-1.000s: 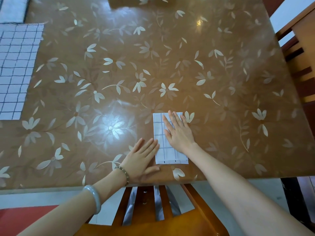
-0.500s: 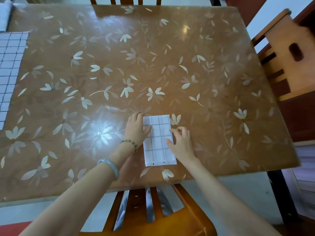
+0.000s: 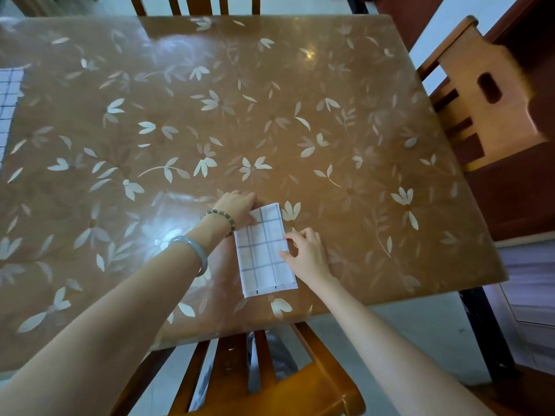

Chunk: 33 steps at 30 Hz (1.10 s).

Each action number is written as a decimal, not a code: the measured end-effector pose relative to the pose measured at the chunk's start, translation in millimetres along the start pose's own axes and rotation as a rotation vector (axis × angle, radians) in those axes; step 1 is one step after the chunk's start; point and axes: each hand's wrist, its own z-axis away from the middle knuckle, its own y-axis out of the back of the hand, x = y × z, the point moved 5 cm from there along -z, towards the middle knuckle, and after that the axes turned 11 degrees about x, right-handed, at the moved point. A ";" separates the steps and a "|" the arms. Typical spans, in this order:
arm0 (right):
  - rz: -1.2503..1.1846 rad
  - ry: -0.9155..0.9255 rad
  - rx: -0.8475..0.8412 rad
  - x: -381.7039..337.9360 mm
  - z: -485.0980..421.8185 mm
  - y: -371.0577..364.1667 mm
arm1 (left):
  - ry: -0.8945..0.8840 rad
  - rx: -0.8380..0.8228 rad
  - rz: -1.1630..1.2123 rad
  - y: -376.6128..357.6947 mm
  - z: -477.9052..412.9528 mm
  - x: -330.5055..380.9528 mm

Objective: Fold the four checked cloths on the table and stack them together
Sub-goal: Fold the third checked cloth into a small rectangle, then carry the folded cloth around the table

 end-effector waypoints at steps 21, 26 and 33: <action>-1.037 -0.541 -0.287 -26.1 40.4 100.0 | 0.229 0.137 1.072 97.6 108.2 11.1; -1.308 -0.609 0.093 -14.3 101.2 152.5 | 0.237 0.167 1.337 106.1 139.5 67.9; -1.266 -0.682 0.571 20.5 207.3 195.9 | 0.163 0.038 1.403 104.4 178.2 169.7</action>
